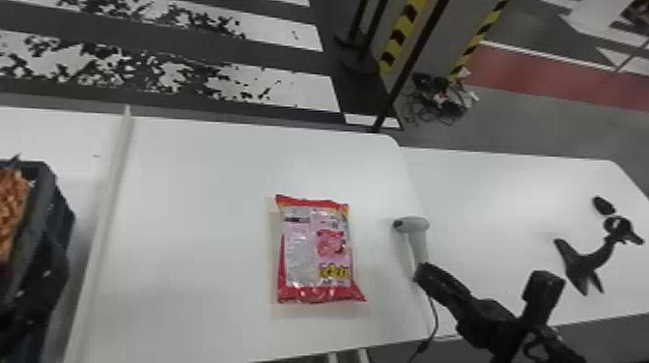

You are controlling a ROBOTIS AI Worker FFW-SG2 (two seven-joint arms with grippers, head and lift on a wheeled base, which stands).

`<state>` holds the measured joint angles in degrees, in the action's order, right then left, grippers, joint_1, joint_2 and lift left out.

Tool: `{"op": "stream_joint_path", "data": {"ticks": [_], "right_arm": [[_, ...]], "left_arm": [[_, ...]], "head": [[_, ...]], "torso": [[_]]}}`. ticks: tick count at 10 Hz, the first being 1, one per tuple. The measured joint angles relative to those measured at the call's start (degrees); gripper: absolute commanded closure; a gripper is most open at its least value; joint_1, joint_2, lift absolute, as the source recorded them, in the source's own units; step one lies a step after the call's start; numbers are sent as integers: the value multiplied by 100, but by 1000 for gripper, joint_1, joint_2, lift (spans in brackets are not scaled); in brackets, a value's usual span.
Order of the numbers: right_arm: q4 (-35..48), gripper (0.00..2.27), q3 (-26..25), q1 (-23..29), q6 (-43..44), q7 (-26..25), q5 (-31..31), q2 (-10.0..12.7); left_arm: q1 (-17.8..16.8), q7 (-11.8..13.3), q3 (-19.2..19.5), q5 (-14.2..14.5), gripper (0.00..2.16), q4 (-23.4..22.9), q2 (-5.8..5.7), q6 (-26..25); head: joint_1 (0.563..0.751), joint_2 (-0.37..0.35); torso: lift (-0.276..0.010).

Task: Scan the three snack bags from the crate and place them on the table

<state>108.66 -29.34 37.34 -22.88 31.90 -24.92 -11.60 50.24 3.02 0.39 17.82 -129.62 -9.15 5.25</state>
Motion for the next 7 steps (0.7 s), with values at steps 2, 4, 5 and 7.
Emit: {"op": "stream_joint_path", "data": {"ticks": [2, 4, 5, 7], "right_arm": [[-293, 225, -62, -379, 106, 42, 350, 0], [-800, 191, 48, -948, 118, 44, 721, -58], [-1149, 191, 183, -1230, 194, 44, 875, -168], [-1819, 194, 400, -1710, 334, 41, 1074, -326]], "left_arm": [[23, -4, -76, -58, 33, -137, 27, -303], [-26, -17, -248, -206, 33, -169, 44, -549], [-91, -69, -328, -301, 33, -93, 63, -571], [-258, -74, -393, -359, 33, 163, 141, -569]], "head": [[695, -350], [695, -350], [695, -350], [695, -350]], "torso": [[-62], [-62], [-62], [-62]]}}
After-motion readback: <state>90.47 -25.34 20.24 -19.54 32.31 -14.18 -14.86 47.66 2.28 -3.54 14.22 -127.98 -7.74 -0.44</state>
